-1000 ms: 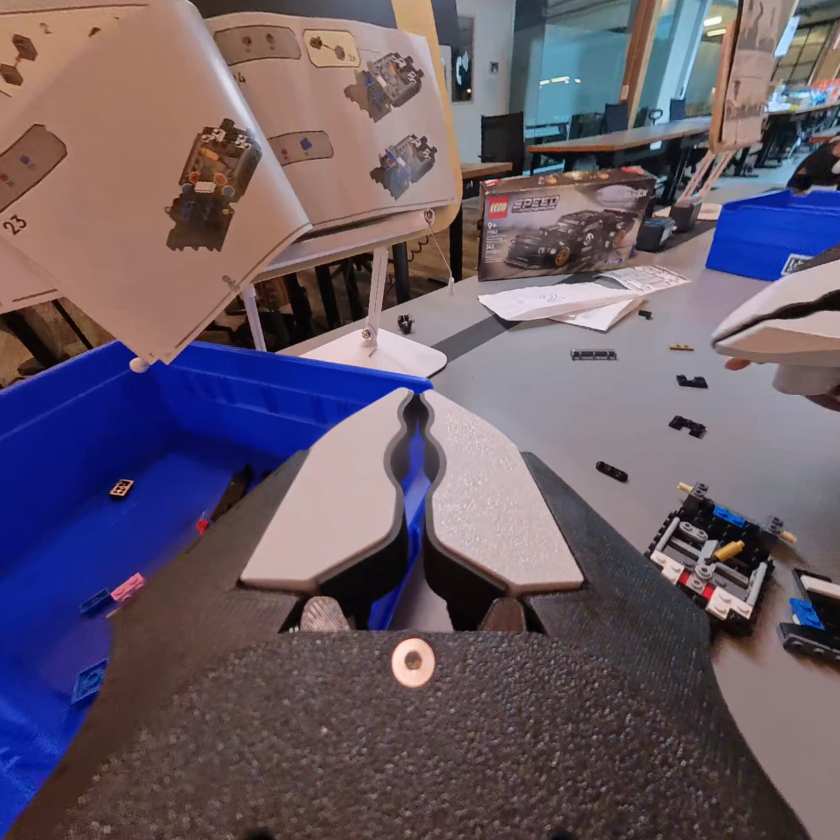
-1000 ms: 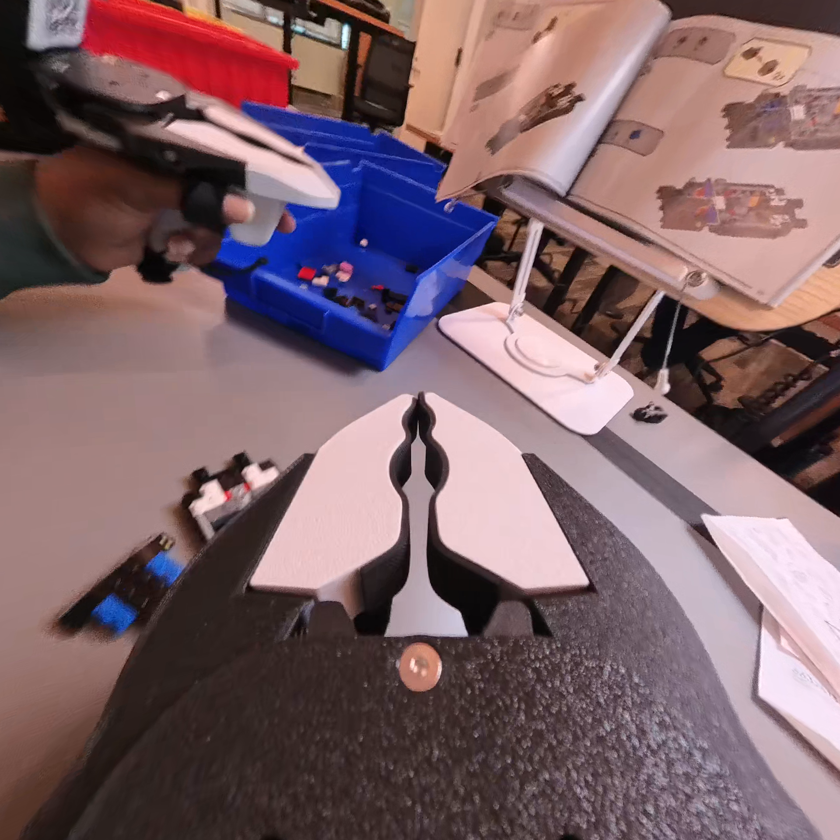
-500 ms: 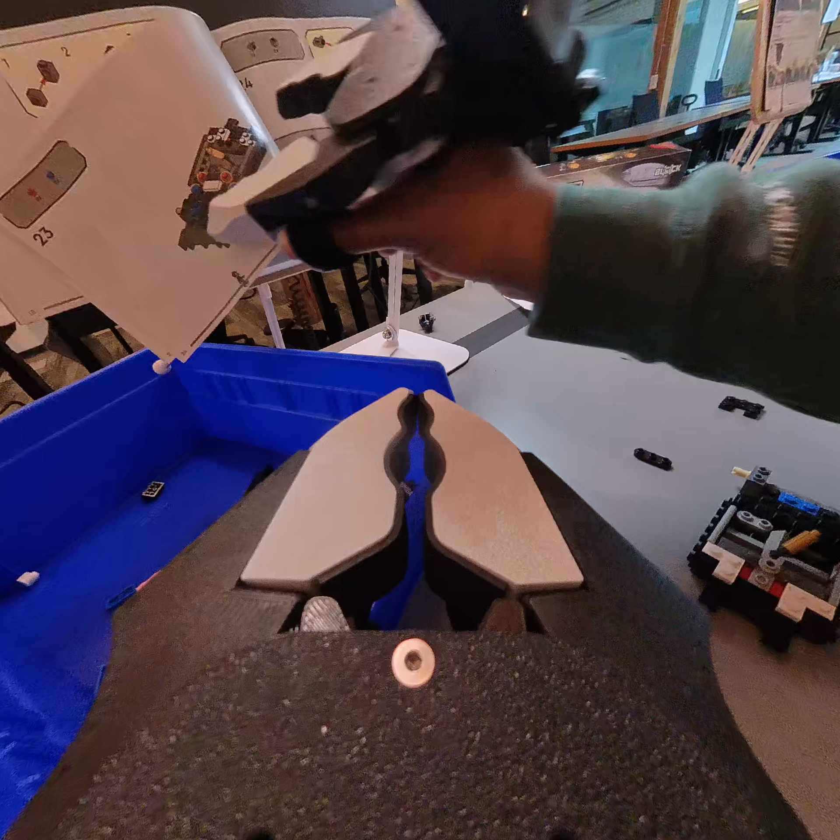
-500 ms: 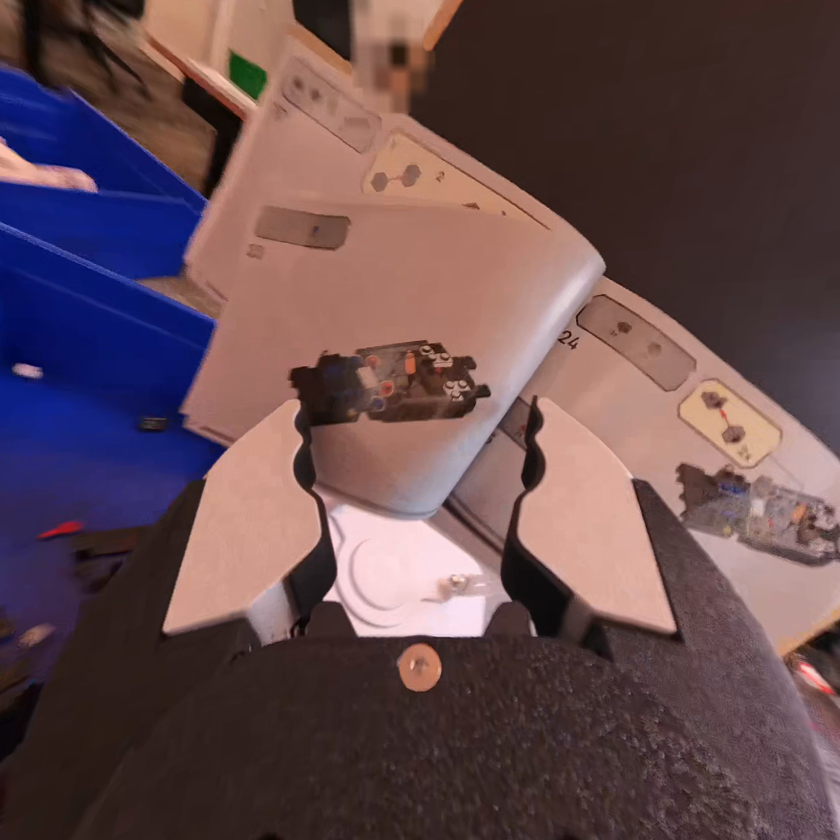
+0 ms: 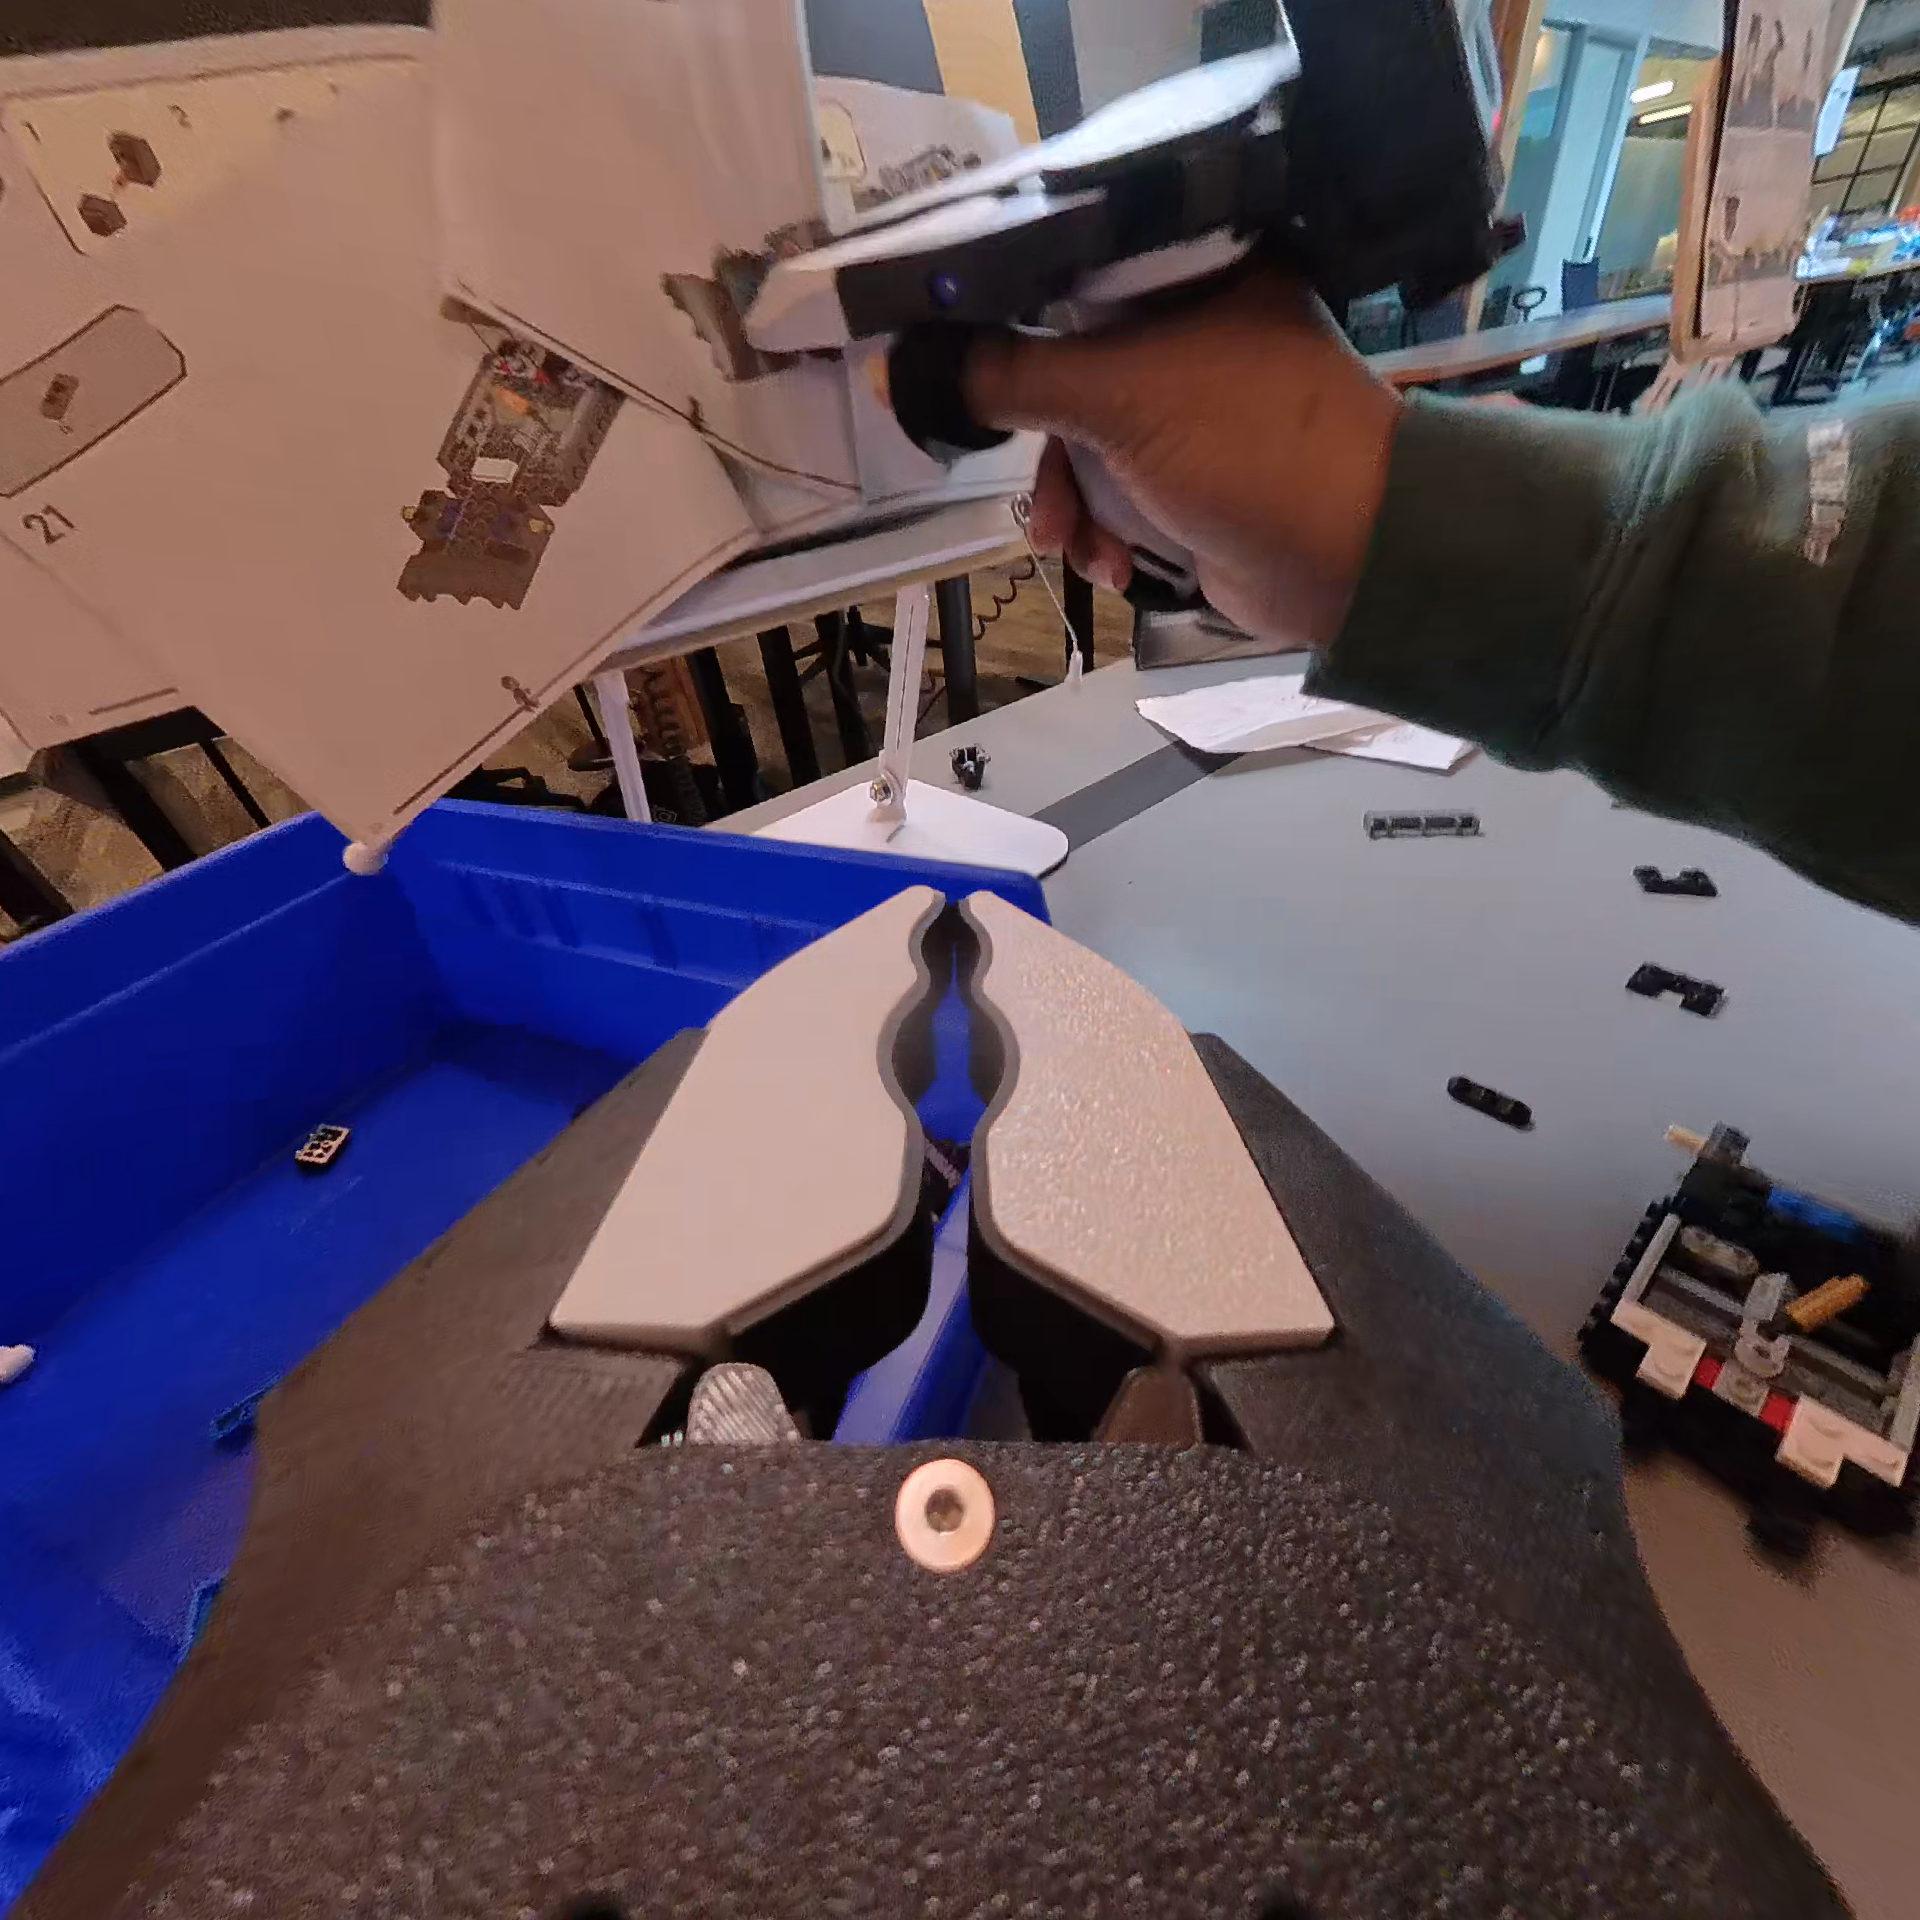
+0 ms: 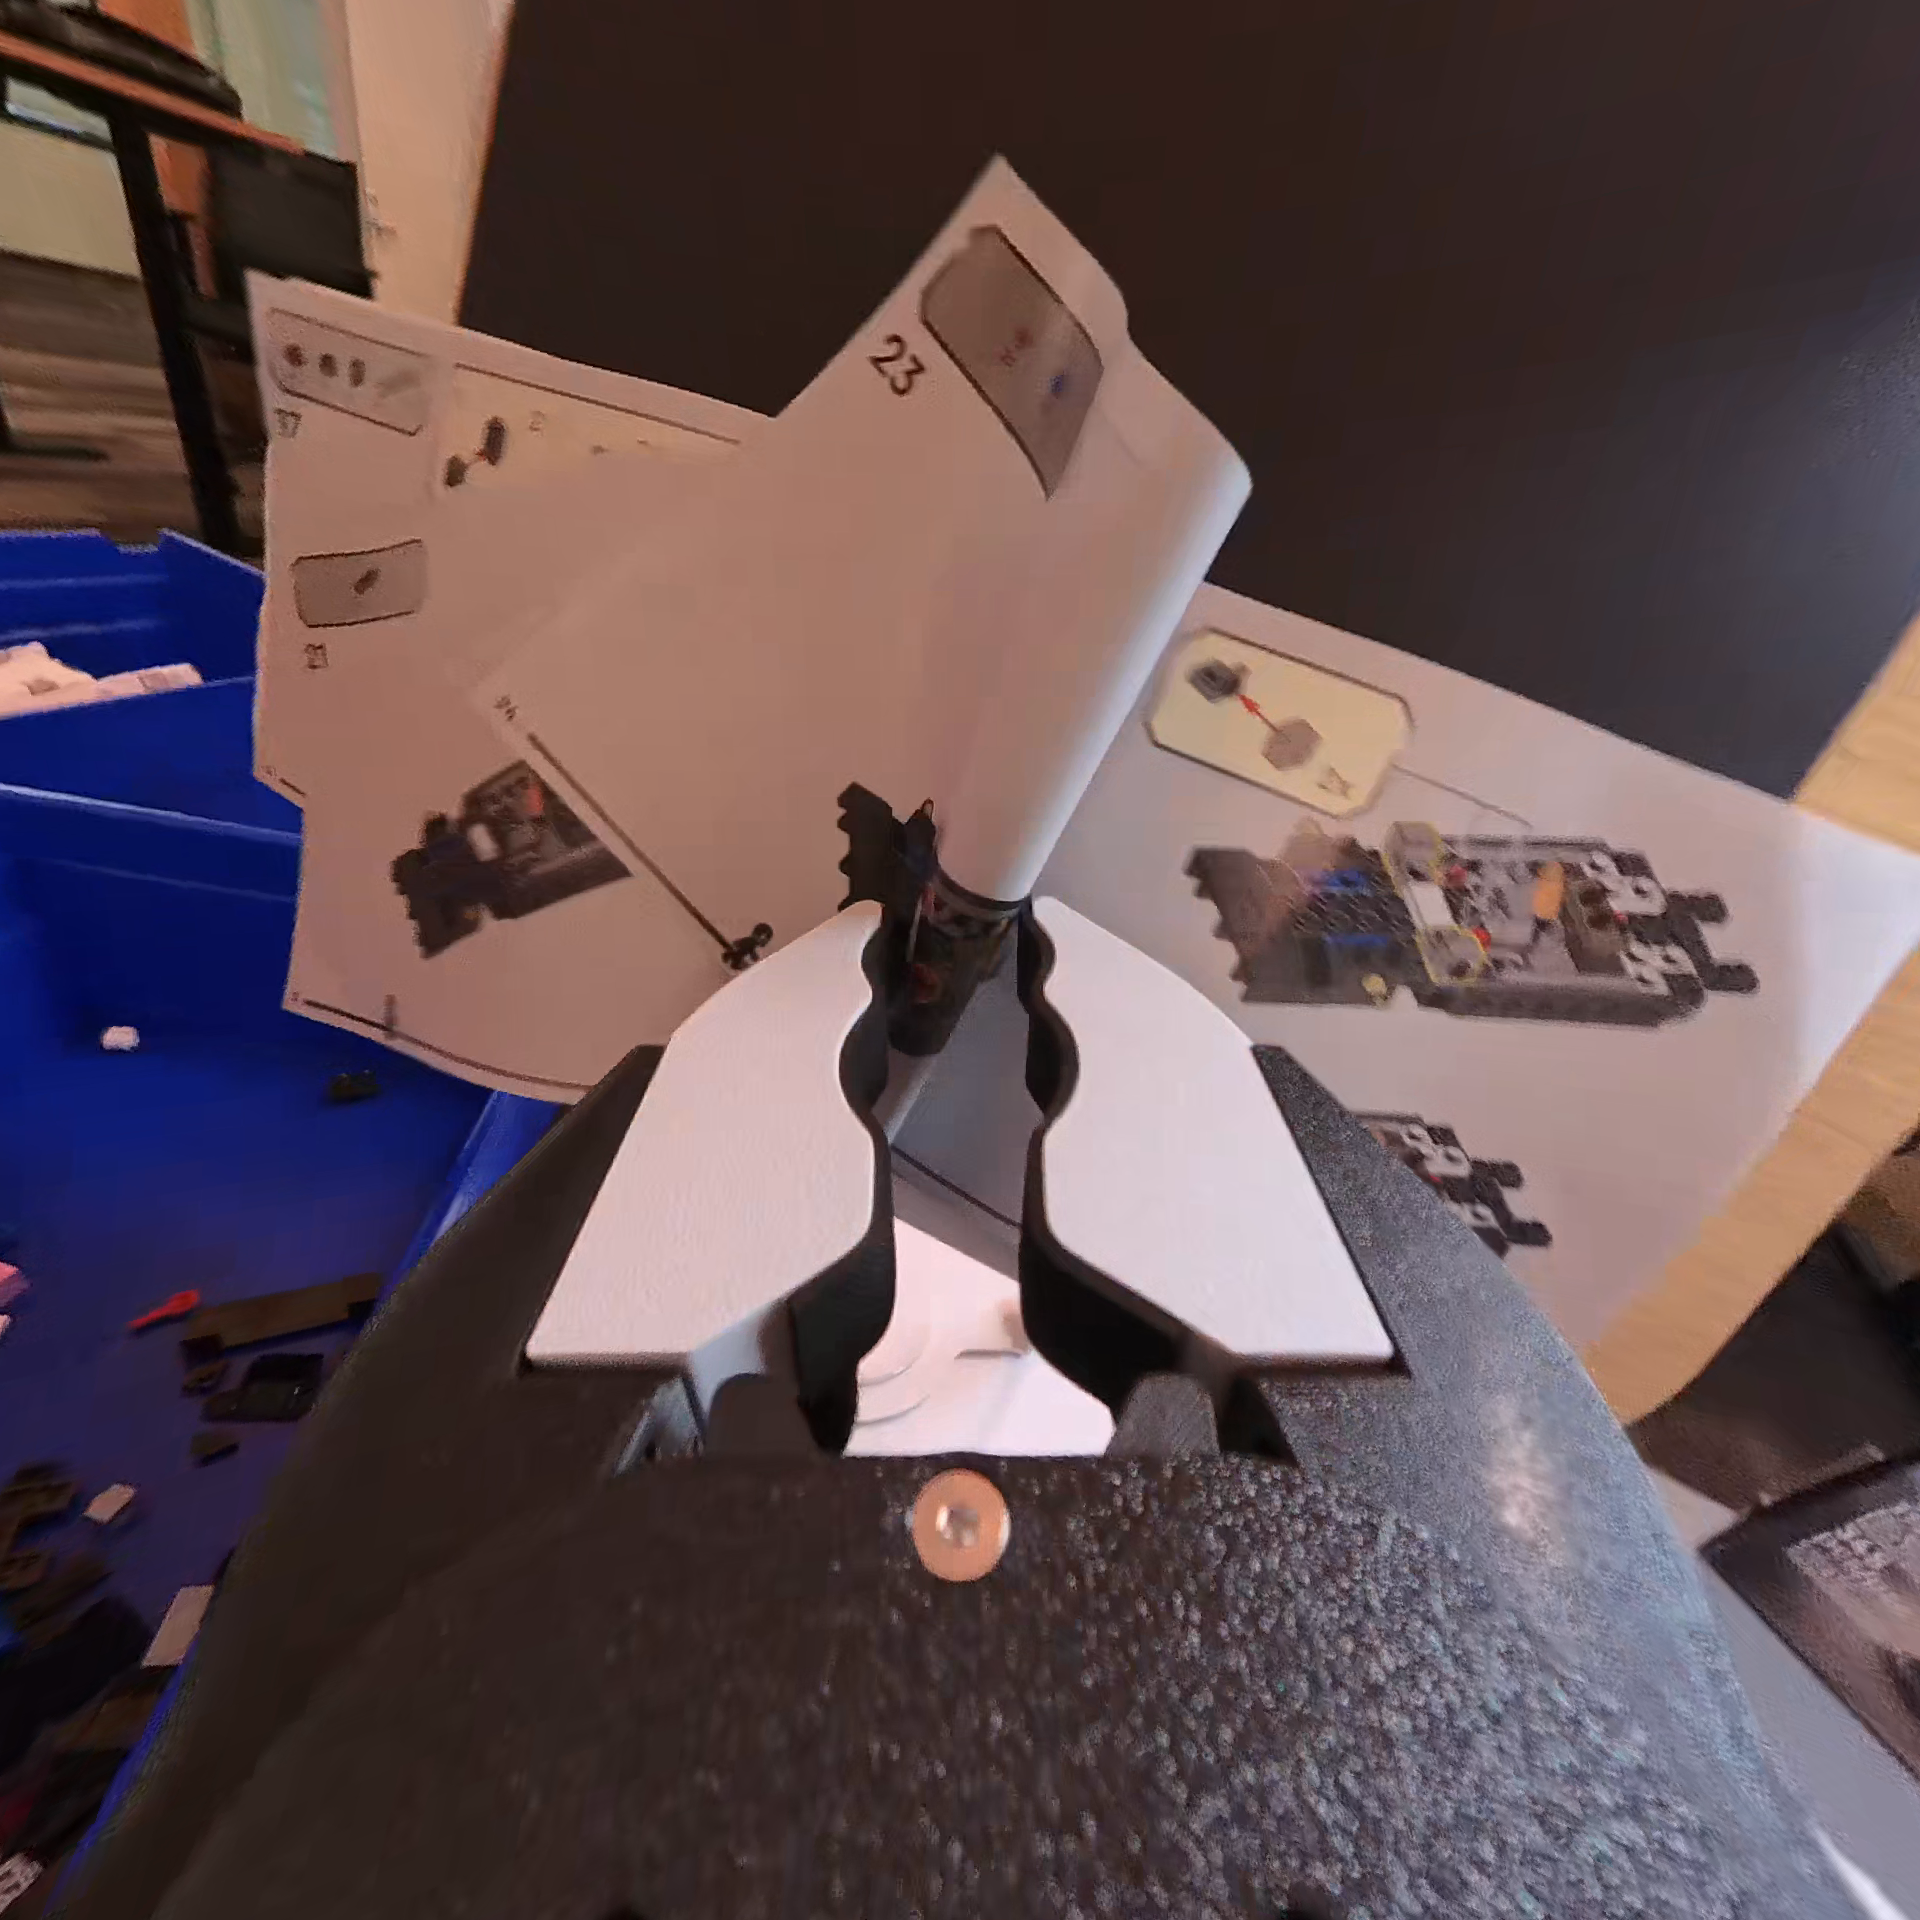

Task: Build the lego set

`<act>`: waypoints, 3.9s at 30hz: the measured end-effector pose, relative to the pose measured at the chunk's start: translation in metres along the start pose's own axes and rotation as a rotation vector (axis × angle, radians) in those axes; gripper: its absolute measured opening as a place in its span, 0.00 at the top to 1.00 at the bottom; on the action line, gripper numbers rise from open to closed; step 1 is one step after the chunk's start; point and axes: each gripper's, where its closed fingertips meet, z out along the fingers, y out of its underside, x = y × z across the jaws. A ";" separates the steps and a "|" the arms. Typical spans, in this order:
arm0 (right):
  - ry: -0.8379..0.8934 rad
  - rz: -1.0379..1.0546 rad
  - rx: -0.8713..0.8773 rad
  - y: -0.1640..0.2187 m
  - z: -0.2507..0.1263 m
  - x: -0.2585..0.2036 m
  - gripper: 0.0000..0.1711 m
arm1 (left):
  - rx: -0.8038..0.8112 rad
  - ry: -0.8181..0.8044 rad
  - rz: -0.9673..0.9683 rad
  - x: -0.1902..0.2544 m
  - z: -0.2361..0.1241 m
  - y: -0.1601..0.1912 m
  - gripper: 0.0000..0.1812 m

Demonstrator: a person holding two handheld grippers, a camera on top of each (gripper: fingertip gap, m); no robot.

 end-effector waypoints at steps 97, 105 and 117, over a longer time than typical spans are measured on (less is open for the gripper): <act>-0.143 -1.066 0.089 0.087 -0.335 -0.039 1.00 | -0.151 0.689 -0.940 0.132 -0.022 -0.031 0.91; -0.301 -0.671 0.200 0.073 -0.347 -0.071 0.96 | -0.179 0.589 -0.725 0.109 -0.113 -0.021 1.00; -0.084 -0.083 -0.111 0.123 -0.318 0.077 0.89 | -0.452 0.194 -0.948 -0.027 -0.274 0.075 1.00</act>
